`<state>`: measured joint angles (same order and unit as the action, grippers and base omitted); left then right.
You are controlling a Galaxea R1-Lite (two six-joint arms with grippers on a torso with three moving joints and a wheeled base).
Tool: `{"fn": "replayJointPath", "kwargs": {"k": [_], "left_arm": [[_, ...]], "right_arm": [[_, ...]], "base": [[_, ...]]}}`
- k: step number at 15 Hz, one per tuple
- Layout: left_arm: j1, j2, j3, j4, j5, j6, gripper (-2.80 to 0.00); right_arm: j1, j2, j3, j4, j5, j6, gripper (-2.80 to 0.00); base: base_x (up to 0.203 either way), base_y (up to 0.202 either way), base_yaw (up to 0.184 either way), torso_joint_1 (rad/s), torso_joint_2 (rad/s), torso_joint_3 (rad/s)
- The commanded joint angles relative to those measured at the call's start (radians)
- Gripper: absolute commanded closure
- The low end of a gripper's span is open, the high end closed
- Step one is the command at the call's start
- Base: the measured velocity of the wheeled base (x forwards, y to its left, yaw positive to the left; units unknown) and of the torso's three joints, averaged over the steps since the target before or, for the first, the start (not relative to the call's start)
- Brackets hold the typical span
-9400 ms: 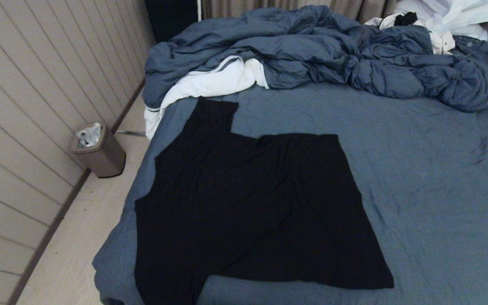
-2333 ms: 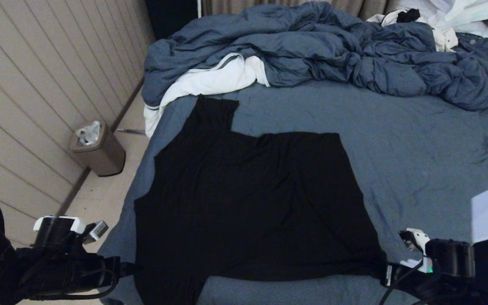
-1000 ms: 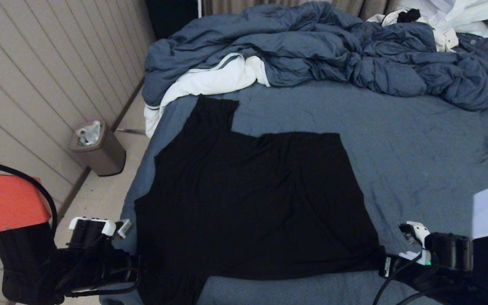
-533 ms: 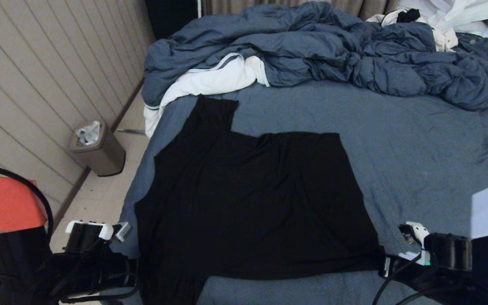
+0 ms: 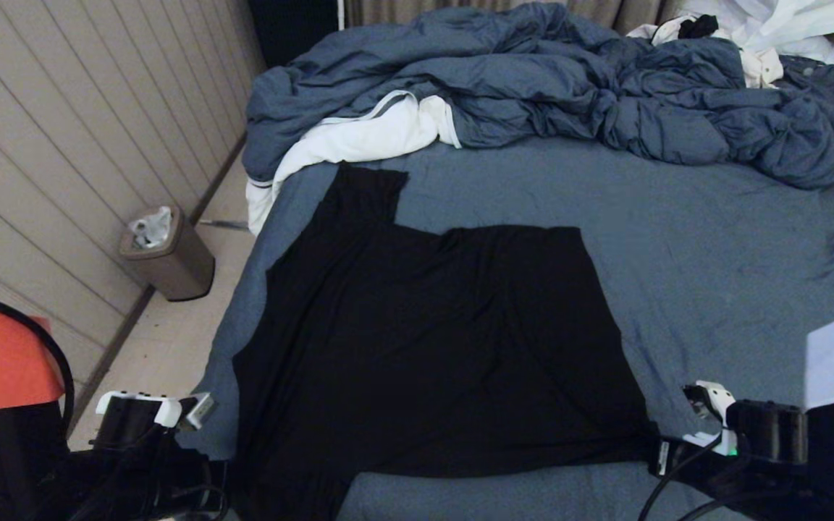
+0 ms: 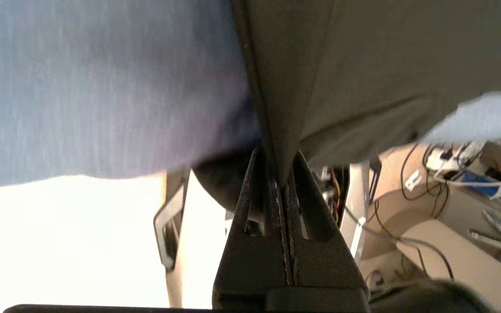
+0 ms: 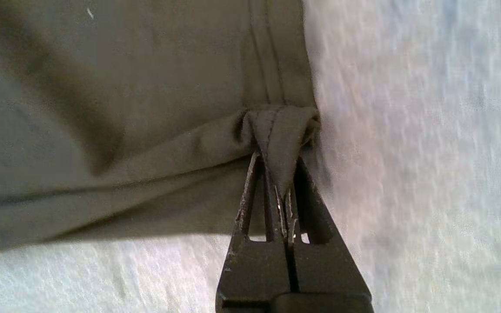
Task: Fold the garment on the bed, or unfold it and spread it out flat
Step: Fold the black T-shirt
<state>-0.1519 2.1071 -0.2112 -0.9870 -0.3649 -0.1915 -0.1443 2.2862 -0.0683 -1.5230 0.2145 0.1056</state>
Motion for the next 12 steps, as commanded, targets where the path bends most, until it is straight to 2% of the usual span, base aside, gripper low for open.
{"fn": "replayJointPath", "kwargs": {"k": [1,5,9,12], "left_arm": [[-0.001,-0.036,0.052,-0.007,-0.002,0.008,0.00],[-0.005,-0.059,0.144,-0.054,-0.002,0.029,0.00],[-0.031,-0.059,0.211,-0.134,-0.002,0.040,0.00],[-0.031,-0.071,0.211,-0.143,-0.002,0.039,0.00]], "right_arm": [[-0.008,0.007,0.038,-0.047,0.012,-0.001,0.00],[-0.058,0.008,0.068,-0.047,0.032,-0.010,0.00],[-0.158,0.013,0.068,-0.047,0.155,-0.054,0.00],[-0.159,-0.001,0.068,-0.047,0.191,-0.055,0.00]], "base": [[0.000,0.000,0.000,0.000,0.00,0.000],[0.000,0.000,0.000,0.000,0.00,0.000],[0.000,0.000,0.000,0.000,0.00,0.000],[0.000,0.000,0.000,0.000,0.00,0.000]]}}
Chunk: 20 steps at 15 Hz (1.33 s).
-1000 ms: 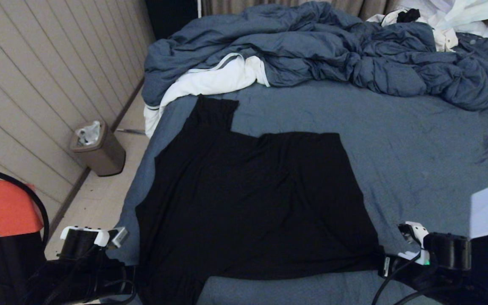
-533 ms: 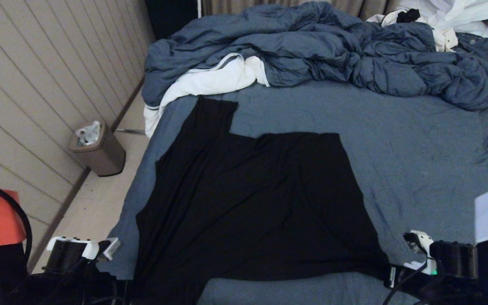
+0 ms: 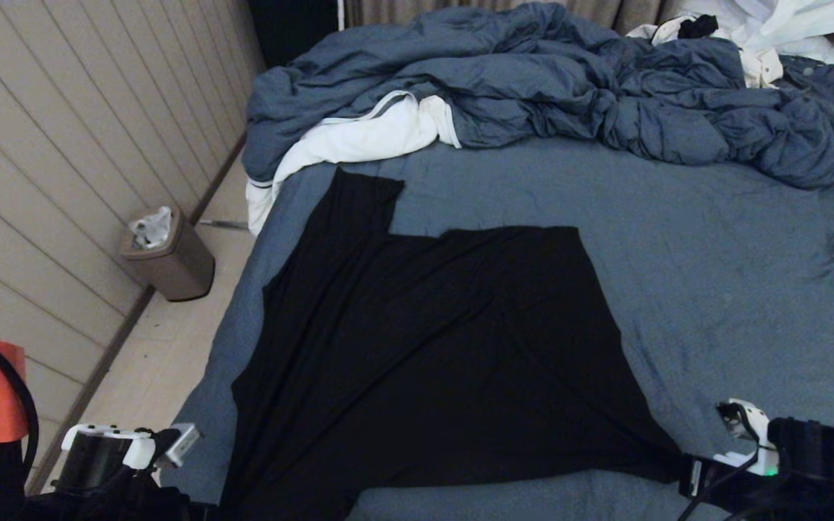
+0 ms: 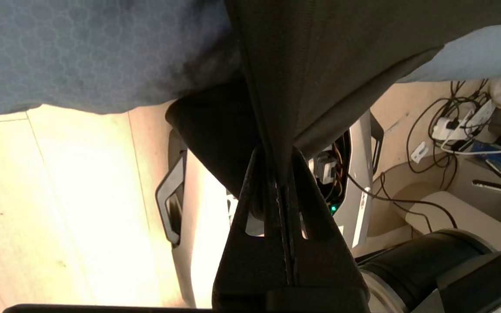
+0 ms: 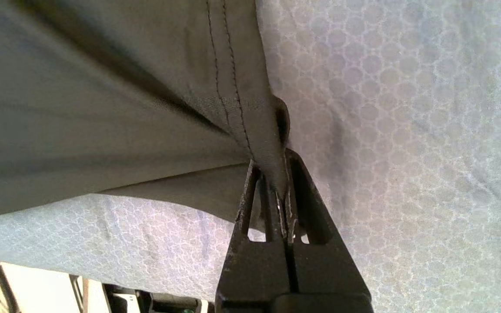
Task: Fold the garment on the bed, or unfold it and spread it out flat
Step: Fold the black T-shirt
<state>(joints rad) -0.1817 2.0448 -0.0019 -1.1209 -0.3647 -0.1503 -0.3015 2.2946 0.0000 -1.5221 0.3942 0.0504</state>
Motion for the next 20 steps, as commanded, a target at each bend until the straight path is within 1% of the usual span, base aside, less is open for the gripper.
{"fn": "replayJointPath", "kwargs": {"k": [1,2,4,7,9,10,12,13,14,15,17,18,20], "left_arm": [[-0.001,-0.027,0.002,-0.010,-0.002,-0.002,0.00],[-0.004,-0.048,0.000,-0.010,-0.003,-0.002,0.00],[-0.037,-0.069,-0.010,-0.011,-0.003,-0.002,0.00],[-0.039,-0.113,-0.071,0.024,-0.003,-0.006,0.00],[-0.039,-0.183,-0.129,0.127,-0.004,-0.008,0.00],[-0.039,-0.242,-0.175,0.230,-0.007,-0.010,0.00],[-0.038,-0.362,-0.325,0.503,-0.027,-0.020,0.00],[-0.035,-0.412,-0.401,0.628,-0.051,-0.030,0.00],[-0.028,-0.445,-0.463,0.710,-0.072,-0.040,0.00],[-0.022,-0.463,-0.495,0.744,-0.082,-0.049,0.00],[-0.006,-0.475,-0.536,0.765,-0.082,-0.067,0.00],[0.006,-0.473,-0.551,0.766,-0.082,-0.069,0.00],[0.030,-0.458,-0.596,0.776,-0.083,-0.069,0.00]], "right_arm": [[0.003,-0.017,-0.004,-0.048,0.035,0.001,0.00],[0.007,-0.028,-0.007,-0.048,0.044,0.002,0.00],[0.023,-0.035,-0.022,-0.048,0.046,0.004,0.00],[0.045,-0.054,-0.064,-0.048,0.045,0.009,0.00],[0.059,-0.069,-0.115,-0.044,0.045,0.014,0.00],[0.066,-0.085,-0.144,-0.008,0.046,0.020,0.00],[0.076,-0.160,-0.227,0.143,0.047,0.036,0.00],[0.083,-0.210,-0.277,0.242,0.047,0.042,0.00],[0.087,-0.264,-0.334,0.346,0.048,0.045,0.00],[0.089,-0.311,-0.384,0.429,0.049,0.046,0.00],[0.091,-0.394,-0.492,0.612,0.049,0.047,0.00],[0.091,-0.416,-0.532,0.672,0.050,0.048,0.00],[0.096,-0.418,-0.601,0.741,0.050,0.048,0.00]], "base": [[0.000,0.000,0.000,0.000,0.00,0.000],[0.000,0.000,0.000,0.000,0.00,0.000],[0.000,0.000,0.000,0.000,0.00,0.000],[0.000,0.000,0.000,0.000,0.00,0.000],[0.000,0.000,0.000,0.000,0.00,0.000],[0.000,0.000,0.000,0.000,0.00,0.000],[0.000,0.000,0.000,0.000,0.00,0.000],[0.000,0.000,0.000,0.000,0.00,0.000],[0.000,0.000,0.000,0.000,0.00,0.000],[0.000,0.000,0.000,0.000,0.00,0.000],[0.000,0.000,0.000,0.000,0.00,0.000],[0.000,0.000,0.000,0.000,0.00,0.000],[0.000,0.000,0.000,0.000,0.00,0.000]]}}
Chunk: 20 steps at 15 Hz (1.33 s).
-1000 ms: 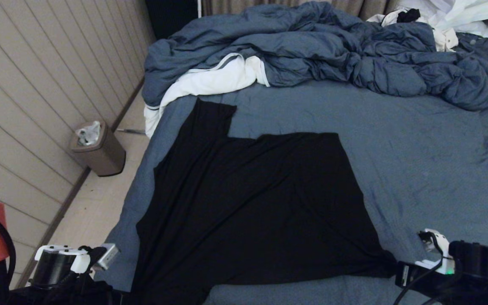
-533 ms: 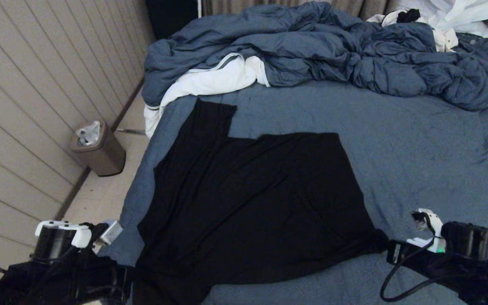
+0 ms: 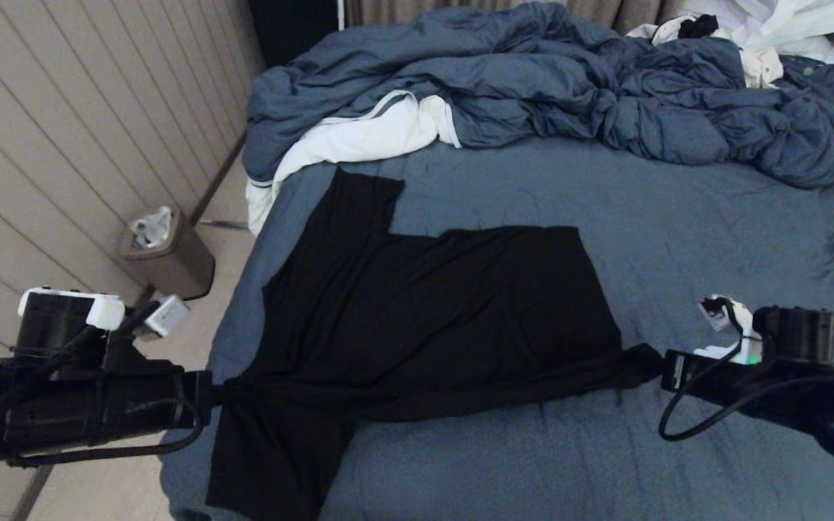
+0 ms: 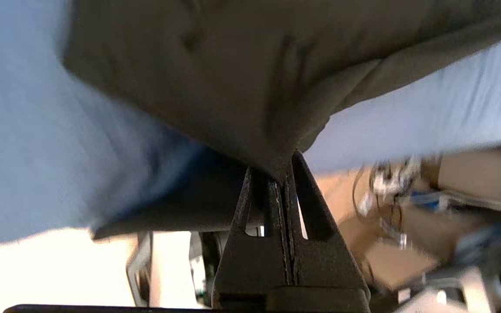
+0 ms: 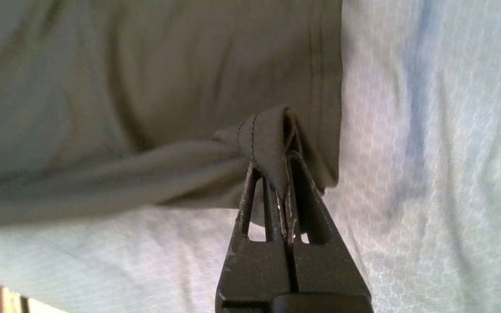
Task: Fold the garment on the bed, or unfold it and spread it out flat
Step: Fold the black T-shirt
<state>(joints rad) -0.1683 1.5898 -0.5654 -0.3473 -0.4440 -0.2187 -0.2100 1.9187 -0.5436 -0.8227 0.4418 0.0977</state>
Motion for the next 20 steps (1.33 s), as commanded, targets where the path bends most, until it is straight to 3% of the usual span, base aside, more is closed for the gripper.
{"fn": "replayJointPath", "kwargs": {"k": [1,6,8,12,20], "left_arm": [[0.023,0.010,-0.048,0.008,-0.008,-0.002,0.00],[0.075,0.108,-0.134,-0.004,-0.020,-0.028,0.00],[0.102,0.144,-0.177,-0.004,-0.053,-0.039,0.00],[0.105,0.231,-0.239,-0.006,-0.062,-0.064,0.00],[0.105,0.321,-0.308,-0.006,-0.062,-0.074,0.00]], "right_arm": [[0.014,-0.035,-0.073,0.052,0.002,0.001,0.00],[0.029,0.049,-0.187,0.082,0.001,0.005,0.00],[0.029,0.071,-0.258,0.140,0.000,0.006,0.00],[0.030,0.152,-0.349,0.160,-0.005,0.009,0.00],[0.054,0.210,-0.398,0.160,-0.006,0.010,0.00]], "base": [[0.000,0.000,0.000,0.000,0.00,0.000],[0.000,0.000,0.000,0.000,0.00,0.000],[0.000,0.000,0.000,0.000,0.00,0.000],[0.000,0.000,0.000,0.000,0.00,0.000],[0.000,0.000,0.000,0.000,0.00,0.000]]}}
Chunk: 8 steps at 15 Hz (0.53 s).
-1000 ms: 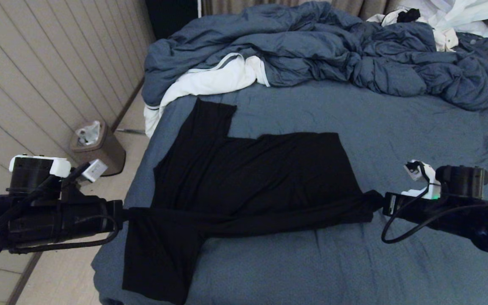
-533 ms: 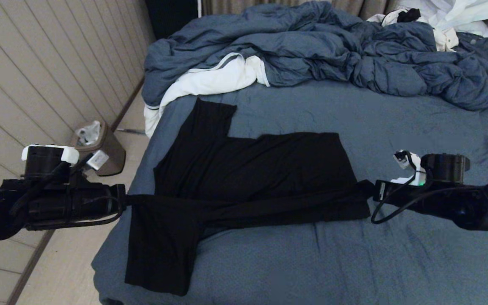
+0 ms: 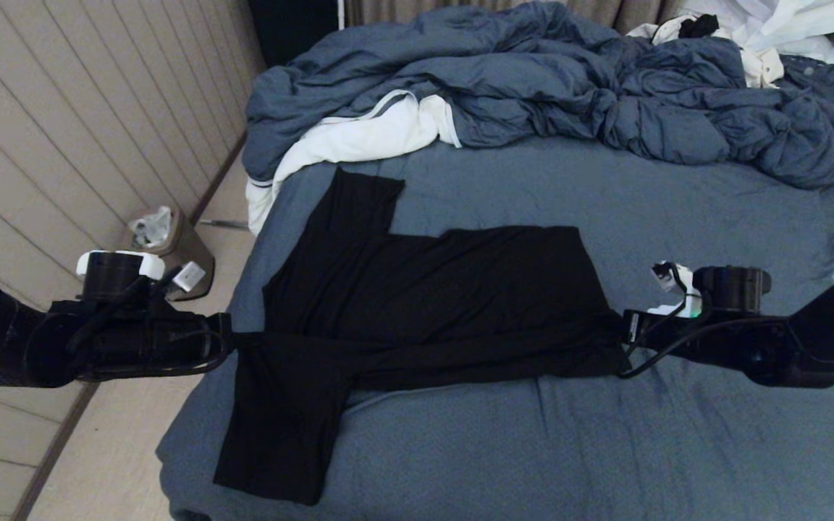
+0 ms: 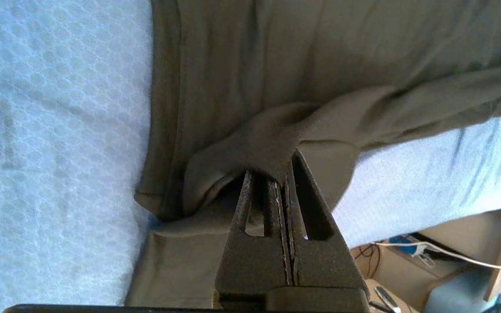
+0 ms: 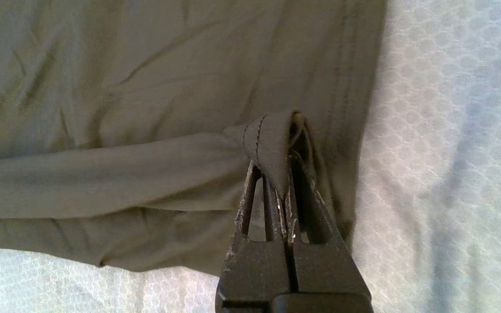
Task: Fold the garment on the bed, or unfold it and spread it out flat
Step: Fold the black T-shirt
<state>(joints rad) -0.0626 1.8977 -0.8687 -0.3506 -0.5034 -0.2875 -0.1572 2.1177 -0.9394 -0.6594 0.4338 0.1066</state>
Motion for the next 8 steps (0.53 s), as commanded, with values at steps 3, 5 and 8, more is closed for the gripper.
{"fn": "replayJointPath", "kwargs": {"k": [3,5,8], "left_arm": [[-0.001,0.001,-0.015,-0.002,0.000,-0.033,-2.80],[-0.001,-0.016,-0.016,-0.003,0.000,-0.045,-2.80],[0.000,-0.040,-0.049,-0.002,0.006,-0.091,-2.80]], "right_arm": [[-0.002,0.004,-0.003,-0.005,0.005,0.000,-2.80],[-0.002,-0.001,-0.007,-0.005,0.004,0.001,-2.80],[-0.004,-0.005,-0.022,-0.003,0.005,0.012,-2.80]], "base": [[0.000,0.000,0.000,0.000,0.00,0.000],[0.000,0.000,0.000,0.000,0.00,0.000],[0.000,0.000,0.000,0.000,0.00,0.000]]}}
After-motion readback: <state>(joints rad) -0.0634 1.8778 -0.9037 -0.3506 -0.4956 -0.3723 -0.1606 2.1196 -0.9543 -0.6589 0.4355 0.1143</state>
